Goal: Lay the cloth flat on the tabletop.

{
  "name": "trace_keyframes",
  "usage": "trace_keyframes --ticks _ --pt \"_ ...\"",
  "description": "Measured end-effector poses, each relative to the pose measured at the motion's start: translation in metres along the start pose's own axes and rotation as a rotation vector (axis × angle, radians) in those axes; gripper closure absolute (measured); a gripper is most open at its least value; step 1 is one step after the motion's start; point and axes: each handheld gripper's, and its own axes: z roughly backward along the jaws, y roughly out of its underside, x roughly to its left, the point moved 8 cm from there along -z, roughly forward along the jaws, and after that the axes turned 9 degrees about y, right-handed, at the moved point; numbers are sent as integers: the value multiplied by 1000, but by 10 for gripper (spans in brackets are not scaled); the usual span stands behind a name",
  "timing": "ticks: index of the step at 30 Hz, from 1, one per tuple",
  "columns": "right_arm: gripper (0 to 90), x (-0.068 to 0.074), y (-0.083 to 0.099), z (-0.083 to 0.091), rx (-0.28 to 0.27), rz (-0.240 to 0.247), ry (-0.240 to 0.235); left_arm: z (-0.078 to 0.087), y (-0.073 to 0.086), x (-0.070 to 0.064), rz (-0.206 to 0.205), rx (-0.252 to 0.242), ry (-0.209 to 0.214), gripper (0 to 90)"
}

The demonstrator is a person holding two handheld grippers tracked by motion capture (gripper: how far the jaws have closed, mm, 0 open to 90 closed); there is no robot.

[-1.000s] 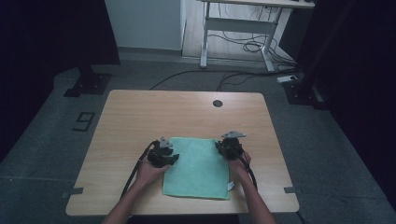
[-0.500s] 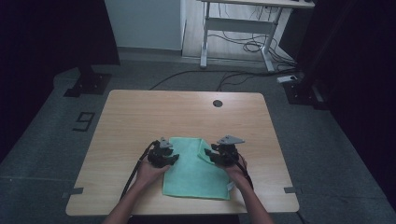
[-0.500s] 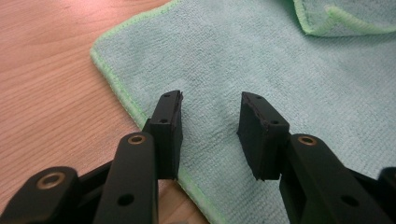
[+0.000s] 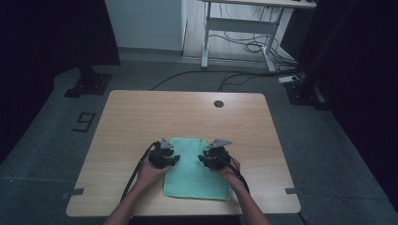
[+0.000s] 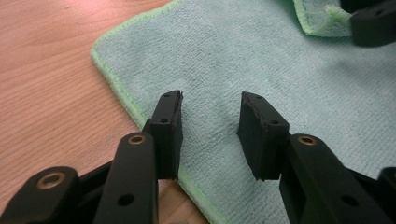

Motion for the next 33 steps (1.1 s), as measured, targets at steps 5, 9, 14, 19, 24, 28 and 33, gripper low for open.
trace_keyframes --ticks 5,9,14,19,24,28,33 --pt "883 -18 -4 3 -22 -21 91 0 0 0 2 -9 2 600" --pt "886 -47 -6 9 -37 -71 157 0 0 0 2 -10 4 601" --pt "886 -77 -1 10 -28 -122 230 0 1 0 5 -16 4 602" --pt "877 -112 14 3 0 -176 314 0 1 0 5 -18 5 602" --pt "789 -114 15 -8 -5 -123 355 0 1 0 5 -19 5 600" --pt "672 -119 15 -10 -11 -146 378 0 1 0 7 -22 1 595" --pt "665 -106 3 9 -79 -165 355 1 1 -1 4 -19 10 593"
